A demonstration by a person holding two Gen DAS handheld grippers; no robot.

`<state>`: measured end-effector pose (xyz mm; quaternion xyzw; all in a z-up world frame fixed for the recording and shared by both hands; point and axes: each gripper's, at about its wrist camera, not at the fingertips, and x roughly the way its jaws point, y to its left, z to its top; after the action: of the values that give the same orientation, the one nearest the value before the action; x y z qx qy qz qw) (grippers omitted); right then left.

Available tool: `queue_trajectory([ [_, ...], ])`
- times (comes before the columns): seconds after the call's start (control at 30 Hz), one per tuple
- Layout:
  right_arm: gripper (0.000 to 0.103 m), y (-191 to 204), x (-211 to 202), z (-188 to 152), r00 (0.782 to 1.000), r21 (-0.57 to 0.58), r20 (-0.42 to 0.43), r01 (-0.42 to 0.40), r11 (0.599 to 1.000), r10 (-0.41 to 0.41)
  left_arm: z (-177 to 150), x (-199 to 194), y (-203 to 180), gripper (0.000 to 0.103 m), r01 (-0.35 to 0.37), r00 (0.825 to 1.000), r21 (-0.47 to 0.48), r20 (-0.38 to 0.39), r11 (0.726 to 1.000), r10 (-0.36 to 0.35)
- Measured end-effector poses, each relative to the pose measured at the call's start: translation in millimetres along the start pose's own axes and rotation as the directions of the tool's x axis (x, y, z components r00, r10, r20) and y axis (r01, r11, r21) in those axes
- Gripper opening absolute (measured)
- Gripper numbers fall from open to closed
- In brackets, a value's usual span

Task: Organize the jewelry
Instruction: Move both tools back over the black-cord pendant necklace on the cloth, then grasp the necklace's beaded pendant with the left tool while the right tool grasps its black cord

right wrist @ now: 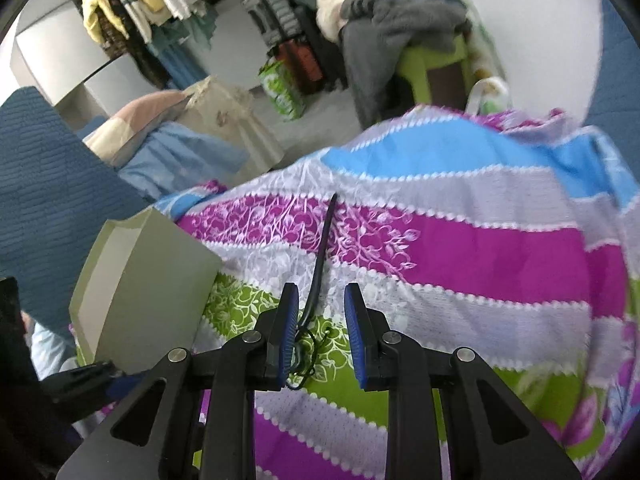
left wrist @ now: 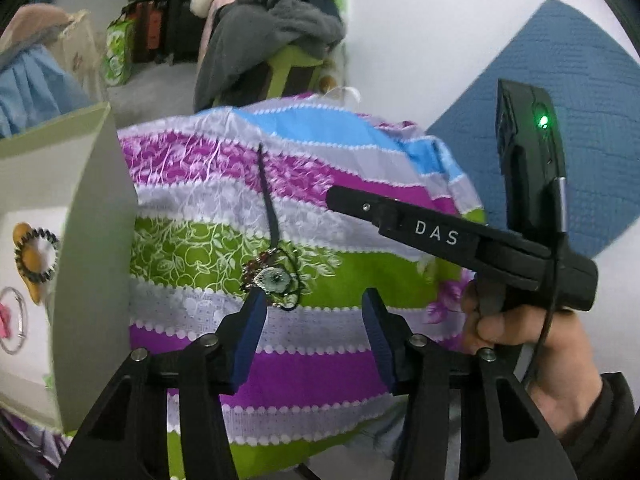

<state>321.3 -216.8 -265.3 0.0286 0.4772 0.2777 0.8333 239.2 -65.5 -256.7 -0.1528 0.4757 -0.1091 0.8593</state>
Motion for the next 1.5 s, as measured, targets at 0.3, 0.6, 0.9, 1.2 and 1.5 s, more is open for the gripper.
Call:
queue_trajectory([
  [0.3, 0.022, -8.4, 39.3, 9.5, 0.994, -0.059, -0.106, -0.038, 0.998, 0.032, 2.9, 41.1, 24.6, 0.034, -0.086, 0.996, -0.063, -0.032, 0.994, 0.084],
  [0.6, 0.022, 2.0, 67.4, 18.4, 0.988, -0.117, -0.155, -0.037, 0.992, 0.019, 5.2, 56.8, 42.2, 0.027, -0.134, 0.991, -0.092, -0.045, 0.987, 0.13],
  [0.9, 0.022, 12.5, 86.0, 24.7, 0.986, -0.153, -0.167, -0.017, 0.988, -0.009, 8.9, 61.3, 35.8, 0.017, -0.104, 0.994, -0.046, -0.047, 0.994, 0.102],
  [1.2, 0.014, 18.1, 89.3, 23.8, 0.987, -0.204, -0.145, 0.033, 0.978, -0.063, 4.9, 61.0, 29.8, 0.004, -0.071, 0.996, -0.029, -0.048, 0.997, 0.07],
  [1.5, 0.006, 20.5, 84.1, 21.2, 0.99, -0.209, -0.129, 0.035, 0.977, -0.063, 7.6, 34.9, 17.4, 0.004, -0.002, 0.999, -0.048, -0.033, 0.999, 0.001],
])
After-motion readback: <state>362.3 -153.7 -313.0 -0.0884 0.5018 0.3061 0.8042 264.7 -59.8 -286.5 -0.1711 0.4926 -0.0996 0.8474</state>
